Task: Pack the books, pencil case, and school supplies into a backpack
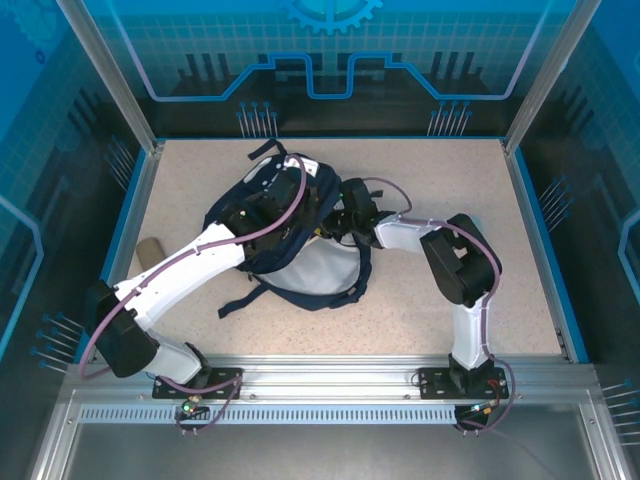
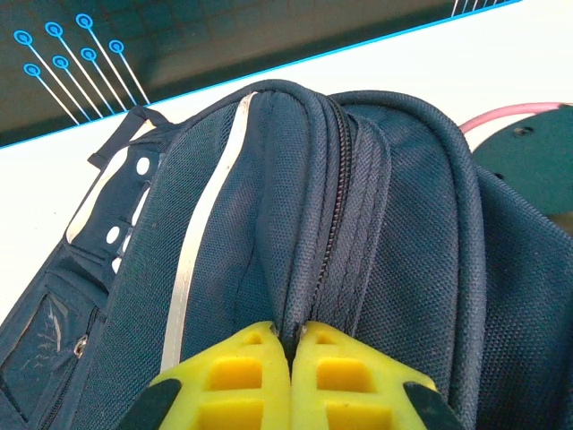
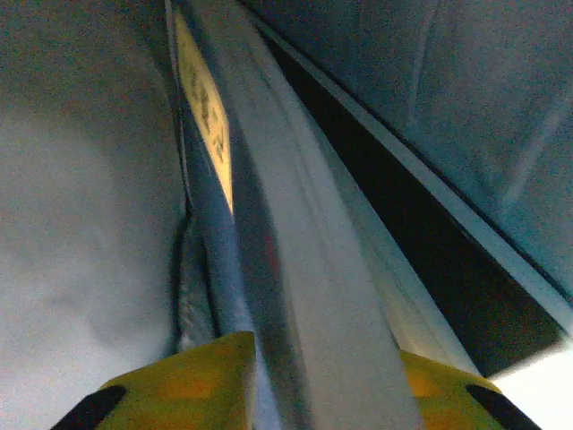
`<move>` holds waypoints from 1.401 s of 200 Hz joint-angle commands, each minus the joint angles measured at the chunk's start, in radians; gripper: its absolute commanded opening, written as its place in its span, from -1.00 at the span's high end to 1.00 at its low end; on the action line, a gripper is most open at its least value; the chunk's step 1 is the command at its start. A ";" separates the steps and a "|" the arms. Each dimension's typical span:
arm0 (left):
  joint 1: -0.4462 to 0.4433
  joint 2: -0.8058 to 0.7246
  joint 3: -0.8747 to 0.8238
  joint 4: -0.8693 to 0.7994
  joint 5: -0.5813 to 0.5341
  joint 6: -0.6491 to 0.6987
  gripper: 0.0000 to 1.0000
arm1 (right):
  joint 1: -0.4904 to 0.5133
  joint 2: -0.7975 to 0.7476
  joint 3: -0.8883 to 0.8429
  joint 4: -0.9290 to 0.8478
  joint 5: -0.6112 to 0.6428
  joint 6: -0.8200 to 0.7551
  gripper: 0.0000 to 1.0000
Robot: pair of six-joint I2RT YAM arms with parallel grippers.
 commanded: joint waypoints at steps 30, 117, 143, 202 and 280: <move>-0.007 -0.007 0.097 0.106 -0.005 -0.040 1.00 | 0.000 -0.029 -0.042 0.032 -0.137 0.004 -0.05; -0.005 0.046 0.098 0.090 0.060 -0.044 1.00 | -0.136 -0.375 -0.332 -0.258 -0.050 -0.154 -0.46; -0.005 0.104 0.124 0.090 0.143 -0.069 1.00 | -0.193 -0.512 -0.414 -0.402 0.056 -0.207 -0.45; -0.005 0.278 0.237 0.103 0.309 -0.164 0.35 | -0.290 -0.730 -0.430 -0.658 0.350 -0.314 -0.49; 0.109 0.056 -0.143 0.075 0.329 -0.394 -0.59 | -0.197 -0.725 -0.290 -0.724 0.407 -0.465 -0.52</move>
